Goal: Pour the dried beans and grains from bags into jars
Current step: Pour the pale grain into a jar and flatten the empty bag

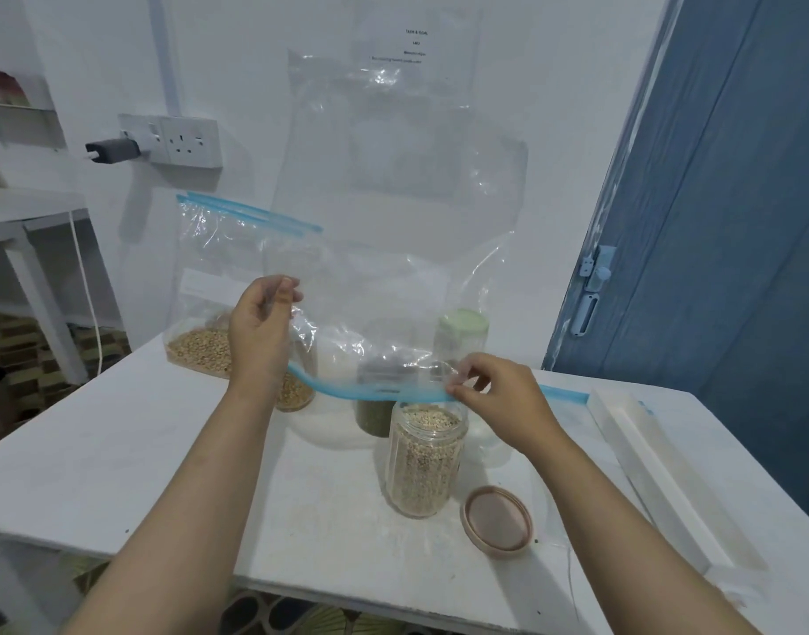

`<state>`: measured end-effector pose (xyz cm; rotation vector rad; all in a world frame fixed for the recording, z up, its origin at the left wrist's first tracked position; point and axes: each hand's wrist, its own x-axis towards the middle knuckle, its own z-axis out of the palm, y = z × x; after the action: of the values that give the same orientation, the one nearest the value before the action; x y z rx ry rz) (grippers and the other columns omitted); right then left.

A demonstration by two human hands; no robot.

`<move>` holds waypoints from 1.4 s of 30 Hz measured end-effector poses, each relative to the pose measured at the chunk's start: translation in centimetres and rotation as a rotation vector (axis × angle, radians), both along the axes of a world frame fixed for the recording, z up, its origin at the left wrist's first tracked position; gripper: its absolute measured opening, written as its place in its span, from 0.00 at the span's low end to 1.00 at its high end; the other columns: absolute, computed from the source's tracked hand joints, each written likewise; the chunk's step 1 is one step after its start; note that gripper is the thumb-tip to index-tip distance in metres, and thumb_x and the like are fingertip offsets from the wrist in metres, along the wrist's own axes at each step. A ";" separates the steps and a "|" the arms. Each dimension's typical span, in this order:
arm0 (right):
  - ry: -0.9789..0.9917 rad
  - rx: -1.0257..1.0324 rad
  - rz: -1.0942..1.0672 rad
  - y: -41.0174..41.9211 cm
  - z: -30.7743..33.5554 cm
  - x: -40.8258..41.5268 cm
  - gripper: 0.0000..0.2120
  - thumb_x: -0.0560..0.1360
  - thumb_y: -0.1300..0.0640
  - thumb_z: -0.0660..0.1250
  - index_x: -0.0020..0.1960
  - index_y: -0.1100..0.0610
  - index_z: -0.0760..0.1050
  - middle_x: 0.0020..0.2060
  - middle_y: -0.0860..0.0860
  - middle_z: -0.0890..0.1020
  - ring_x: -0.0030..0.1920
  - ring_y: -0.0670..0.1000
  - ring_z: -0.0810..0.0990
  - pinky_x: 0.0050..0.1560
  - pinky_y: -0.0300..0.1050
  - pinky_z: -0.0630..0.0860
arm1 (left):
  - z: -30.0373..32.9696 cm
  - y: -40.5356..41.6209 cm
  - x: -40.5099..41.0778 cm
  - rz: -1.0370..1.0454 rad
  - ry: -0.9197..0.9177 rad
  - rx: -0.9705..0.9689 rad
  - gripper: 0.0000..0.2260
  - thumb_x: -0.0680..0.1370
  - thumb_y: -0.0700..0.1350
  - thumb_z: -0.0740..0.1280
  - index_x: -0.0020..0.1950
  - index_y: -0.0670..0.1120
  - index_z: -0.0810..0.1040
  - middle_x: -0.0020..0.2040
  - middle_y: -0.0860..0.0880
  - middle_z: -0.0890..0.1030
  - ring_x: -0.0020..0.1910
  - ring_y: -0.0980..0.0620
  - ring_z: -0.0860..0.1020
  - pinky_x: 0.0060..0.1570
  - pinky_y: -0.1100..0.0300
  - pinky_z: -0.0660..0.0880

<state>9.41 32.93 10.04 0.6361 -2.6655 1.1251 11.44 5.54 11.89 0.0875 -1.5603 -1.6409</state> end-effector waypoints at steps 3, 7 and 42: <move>-0.062 -0.045 0.043 -0.1 0.2 0.2 0.09 0.75 0.56 0.73 0.40 0.48 0.74 0.42 0.48 0.83 0.43 0.46 0.79 0.47 0.43 0.76 | 0.0 -0.2 -0.1 -0.002 0.005 0.008 0.06 0.82 0.43 0.63 0.53 0.43 0.78 0.41 0.52 0.78 0.38 0.66 0.75 0.43 0.72 0.71; -0.101 -0.102 0.091 -0.2 0.1 0.9 0.12 0.75 0.59 0.73 0.39 0.50 0.71 0.38 0.48 0.81 0.37 0.40 0.77 0.40 0.31 0.72 | -0.2 -0.6 -0.2 0.008 -0.012 0.033 0.05 0.82 0.44 0.64 0.49 0.48 0.78 0.40 0.54 0.78 0.37 0.66 0.74 0.44 0.71 0.70; 0.018 -0.128 0.085 0.1 -0.6 1.2 0.08 0.74 0.61 0.73 0.39 0.54 0.77 0.34 0.44 0.77 0.37 0.38 0.73 0.40 0.29 0.68 | -1.3 -0.3 -1.0 0.033 0.016 0.034 0.06 0.82 0.41 0.63 0.47 0.47 0.78 0.36 0.60 0.80 0.38 0.65 0.74 0.45 0.71 0.70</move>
<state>10.61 33.06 9.44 0.7376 -2.5481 1.2943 10.41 5.27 10.58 0.1174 -1.5121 -1.6392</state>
